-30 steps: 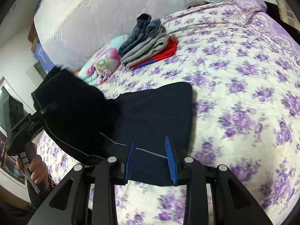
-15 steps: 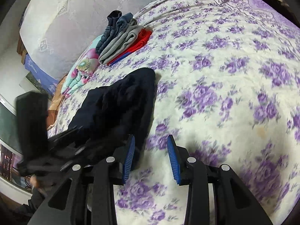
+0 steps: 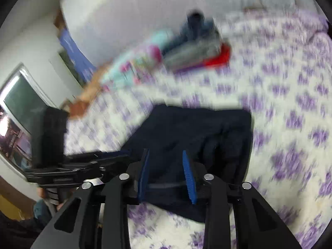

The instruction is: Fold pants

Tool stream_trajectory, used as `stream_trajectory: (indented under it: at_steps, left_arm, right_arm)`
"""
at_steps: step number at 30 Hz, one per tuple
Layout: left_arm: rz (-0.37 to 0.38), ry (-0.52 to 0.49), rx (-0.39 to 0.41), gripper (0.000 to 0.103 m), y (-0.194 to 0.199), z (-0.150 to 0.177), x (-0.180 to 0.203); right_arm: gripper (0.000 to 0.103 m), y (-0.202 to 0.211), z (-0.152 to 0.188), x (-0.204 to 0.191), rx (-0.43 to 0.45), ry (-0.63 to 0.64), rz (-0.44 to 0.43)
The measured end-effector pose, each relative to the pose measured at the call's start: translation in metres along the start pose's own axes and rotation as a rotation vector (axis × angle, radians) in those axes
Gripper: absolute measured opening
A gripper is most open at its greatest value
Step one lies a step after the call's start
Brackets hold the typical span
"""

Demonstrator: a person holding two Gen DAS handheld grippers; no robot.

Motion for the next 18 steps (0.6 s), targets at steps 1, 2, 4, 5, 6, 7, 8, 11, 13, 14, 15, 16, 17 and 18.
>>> stream_trajectory:
  at_steps: [1,2,4,5,6,7,8,11,13,14,15,16,17,18]
  left_arm:
    - [-0.009,0.008,-0.019,0.039,-0.005,0.006,-0.005]
    - [-0.029,0.018,-0.045,0.038,-0.014,0.014,-0.015]
    - [-0.051,0.046,-0.085,0.03,-0.029,0.025,-0.033]
    - [-0.056,0.061,-0.085,0.02,-0.031,0.03,-0.04]
    - [-0.044,0.056,-0.069,0.02,-0.027,0.031,-0.041]
    - [-0.024,0.053,-0.066,0.02,-0.021,0.031,-0.038]
    - [-0.014,0.05,-0.06,0.02,-0.013,0.032,-0.035]
    - [-0.001,0.034,-0.045,0.02,0.006,0.035,-0.028]
    - [0.006,0.04,-0.038,0.02,0.011,0.035,-0.029]
    - [0.012,0.046,-0.038,0.02,0.012,0.036,-0.03]
    - [0.009,0.048,-0.038,0.02,0.013,0.035,-0.031]
    - [0.005,0.05,-0.038,0.02,0.013,0.035,-0.033]
    - [0.006,0.055,-0.041,0.02,0.012,0.035,-0.034]
    - [0.011,0.055,-0.044,0.02,0.011,0.035,-0.034]
  right_arm:
    - [0.027,-0.01,0.006,0.003,-0.037,-0.009,0.026]
    - [0.014,-0.024,0.016,0.009,-0.075,-0.01,0.078]
    - [0.005,-0.04,0.026,0.017,-0.113,-0.012,0.128]
    - [0.006,-0.038,0.023,0.016,-0.121,-0.016,0.127]
    - [0.012,-0.034,0.017,0.01,-0.135,0.002,0.131]
    - [0.014,-0.03,0.01,0.003,-0.133,0.026,0.128]
    - [0.019,-0.023,-0.003,-0.01,-0.107,0.072,0.118]
    - [0.051,-0.017,-0.047,-0.056,-0.017,0.216,0.097]
    - [0.051,-0.033,-0.073,-0.082,-0.017,0.307,0.085]
    - [0.051,-0.052,-0.087,-0.096,-0.057,0.34,0.087]
    - [0.051,-0.075,-0.1,-0.106,-0.101,0.358,0.105]
    - [0.051,-0.09,-0.108,-0.111,-0.124,0.371,0.131]
    - [0.051,-0.112,-0.117,-0.118,-0.155,0.407,0.177]
    - [0.051,-0.13,-0.123,-0.122,-0.179,0.438,0.214]
Point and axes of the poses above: each gripper's, at about its wrist camera, not at the fingertips, and y roughly against the way its jaws point, x to its right, z to its underside, the point moved 3 cm from there along -y, roughly the way its jaws point, and after that the axes turned 14 degrees about z, right-handed, at the moved point
